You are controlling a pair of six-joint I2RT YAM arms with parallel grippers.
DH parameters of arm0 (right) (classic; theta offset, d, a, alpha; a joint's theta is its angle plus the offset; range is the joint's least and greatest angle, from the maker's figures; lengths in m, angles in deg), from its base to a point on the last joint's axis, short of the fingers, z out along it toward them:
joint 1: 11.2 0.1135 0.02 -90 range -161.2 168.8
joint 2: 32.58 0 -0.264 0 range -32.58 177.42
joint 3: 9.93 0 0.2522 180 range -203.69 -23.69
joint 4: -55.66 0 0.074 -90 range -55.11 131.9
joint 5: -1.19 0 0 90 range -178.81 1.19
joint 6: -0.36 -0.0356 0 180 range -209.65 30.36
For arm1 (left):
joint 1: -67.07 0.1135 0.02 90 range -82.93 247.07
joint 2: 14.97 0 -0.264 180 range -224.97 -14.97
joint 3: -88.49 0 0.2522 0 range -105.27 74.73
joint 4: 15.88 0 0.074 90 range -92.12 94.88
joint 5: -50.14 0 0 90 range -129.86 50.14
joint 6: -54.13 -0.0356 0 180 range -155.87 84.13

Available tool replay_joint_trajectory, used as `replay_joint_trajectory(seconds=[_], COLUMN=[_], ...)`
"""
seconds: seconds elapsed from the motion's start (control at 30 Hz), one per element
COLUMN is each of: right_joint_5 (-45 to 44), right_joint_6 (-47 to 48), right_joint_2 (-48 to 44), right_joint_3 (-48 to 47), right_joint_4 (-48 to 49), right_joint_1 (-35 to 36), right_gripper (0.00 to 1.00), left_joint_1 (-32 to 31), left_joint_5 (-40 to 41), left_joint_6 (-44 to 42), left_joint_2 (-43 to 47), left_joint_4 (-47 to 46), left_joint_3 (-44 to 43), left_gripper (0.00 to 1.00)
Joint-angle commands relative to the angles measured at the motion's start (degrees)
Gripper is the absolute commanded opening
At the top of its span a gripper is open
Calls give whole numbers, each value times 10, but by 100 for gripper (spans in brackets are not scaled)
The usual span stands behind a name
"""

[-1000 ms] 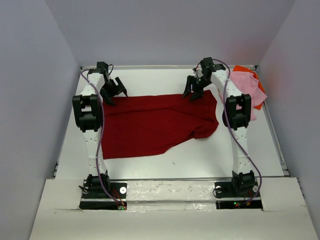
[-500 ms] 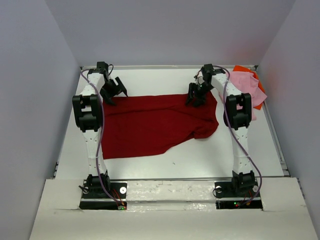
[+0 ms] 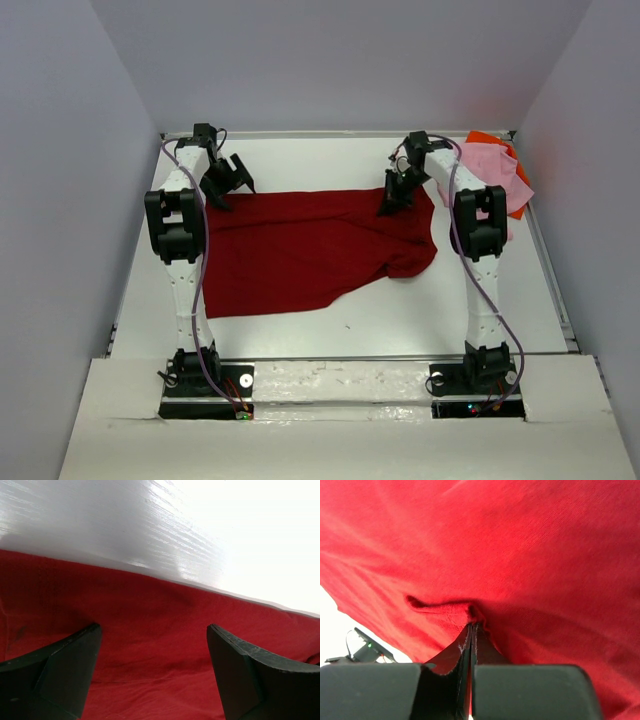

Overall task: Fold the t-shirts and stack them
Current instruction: Fold the flattened tshirt in 1/3 of the way

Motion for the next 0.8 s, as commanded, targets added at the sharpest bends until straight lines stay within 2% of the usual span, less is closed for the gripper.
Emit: replay_joint_trajectory(seconds=[0.0,0.33,0.67,0.73,0.77], right_joint_5=[26,63,82,75,68], right_joint_6=[6,13,2,4,4], right_joint_2=[-59,-97,-88,-82,-82], right_joint_3=[-15,59,155,157,156], right_joint_4=[-20,-21,-14,-19,-22], right_joint_1=[4,19,54,54,54], right_gripper=[0,0,0,19,53], left_joint_1=[-6,-7,-7,-8,-7], left_joint_5=[-13,-11,-11,-10,-10], left_joint_6=[-9,-10,-9,-10,-11], left_joint_2=[36,34,31,30,30], left_joint_4=[3,6,9,9,10], left_joint_3=[-3,-4,-11,-12,-12], left_gripper=[96,96,96,96,96])
